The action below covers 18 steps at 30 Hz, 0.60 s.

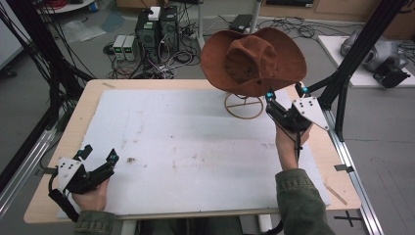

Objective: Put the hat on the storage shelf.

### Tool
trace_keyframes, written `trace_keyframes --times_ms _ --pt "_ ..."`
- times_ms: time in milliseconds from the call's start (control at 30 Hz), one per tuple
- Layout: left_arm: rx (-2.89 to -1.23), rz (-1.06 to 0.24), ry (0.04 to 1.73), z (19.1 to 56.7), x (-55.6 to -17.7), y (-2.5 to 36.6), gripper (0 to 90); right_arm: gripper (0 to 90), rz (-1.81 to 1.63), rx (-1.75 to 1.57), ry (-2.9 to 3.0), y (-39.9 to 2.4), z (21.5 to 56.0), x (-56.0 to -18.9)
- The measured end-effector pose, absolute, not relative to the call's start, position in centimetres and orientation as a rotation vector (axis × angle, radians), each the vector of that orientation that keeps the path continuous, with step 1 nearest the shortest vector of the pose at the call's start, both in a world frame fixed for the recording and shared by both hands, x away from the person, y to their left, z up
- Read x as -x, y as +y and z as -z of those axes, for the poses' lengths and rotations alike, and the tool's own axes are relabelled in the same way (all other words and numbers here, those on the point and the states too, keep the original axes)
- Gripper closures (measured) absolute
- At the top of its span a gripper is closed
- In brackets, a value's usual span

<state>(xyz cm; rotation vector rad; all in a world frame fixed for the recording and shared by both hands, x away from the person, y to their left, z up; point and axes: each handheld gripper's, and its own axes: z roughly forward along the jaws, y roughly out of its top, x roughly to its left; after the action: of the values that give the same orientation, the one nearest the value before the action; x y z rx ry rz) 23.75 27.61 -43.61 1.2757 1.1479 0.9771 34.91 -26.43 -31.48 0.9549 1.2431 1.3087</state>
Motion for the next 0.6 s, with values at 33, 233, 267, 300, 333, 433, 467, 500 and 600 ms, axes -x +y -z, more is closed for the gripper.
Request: trace_keyframes --times_ms 33,233,267,300,333,433,467,500,600 --pt "-1.279 -0.976 1.148 43.6 -23.8 27.6 16.8 21.6 -1.307 -0.950 1.243 -26.7 31.6 -34.7" --pt "-1.286 -0.974 1.145 43.6 -23.8 27.4 16.8 20.9 -1.312 -0.973 1.238 -28.6 32.5 -32.8" --pt "-1.291 -0.970 1.145 43.6 -23.8 27.4 16.8 20.7 -1.310 -0.973 1.240 -28.8 32.6 -32.7" --pt "-1.288 -0.969 1.143 43.6 -23.8 27.3 16.8 20.7 -1.312 -0.977 1.239 -29.1 32.9 -32.4" --pt "-1.289 -0.969 1.142 43.6 -23.8 27.3 16.8 20.7 -1.313 -0.981 1.242 -29.4 33.2 -32.2" --pt "-1.291 -0.965 1.138 43.6 -23.7 27.1 16.8 20.7 -1.320 -0.990 1.247 -29.8 34.0 -31.4" --pt "-1.292 -0.969 1.137 43.6 -23.7 27.1 16.8 20.7 -1.319 -0.985 1.253 -30.0 34.3 -31.3" --pt "-1.295 -0.969 1.135 43.6 -23.7 27.0 16.8 20.6 -1.322 -0.995 1.258 -30.1 34.6 -31.1" --pt "-1.292 -0.969 1.135 43.6 -23.7 27.0 16.8 20.5 -1.311 -0.993 1.277 -30.3 35.5 -30.5"
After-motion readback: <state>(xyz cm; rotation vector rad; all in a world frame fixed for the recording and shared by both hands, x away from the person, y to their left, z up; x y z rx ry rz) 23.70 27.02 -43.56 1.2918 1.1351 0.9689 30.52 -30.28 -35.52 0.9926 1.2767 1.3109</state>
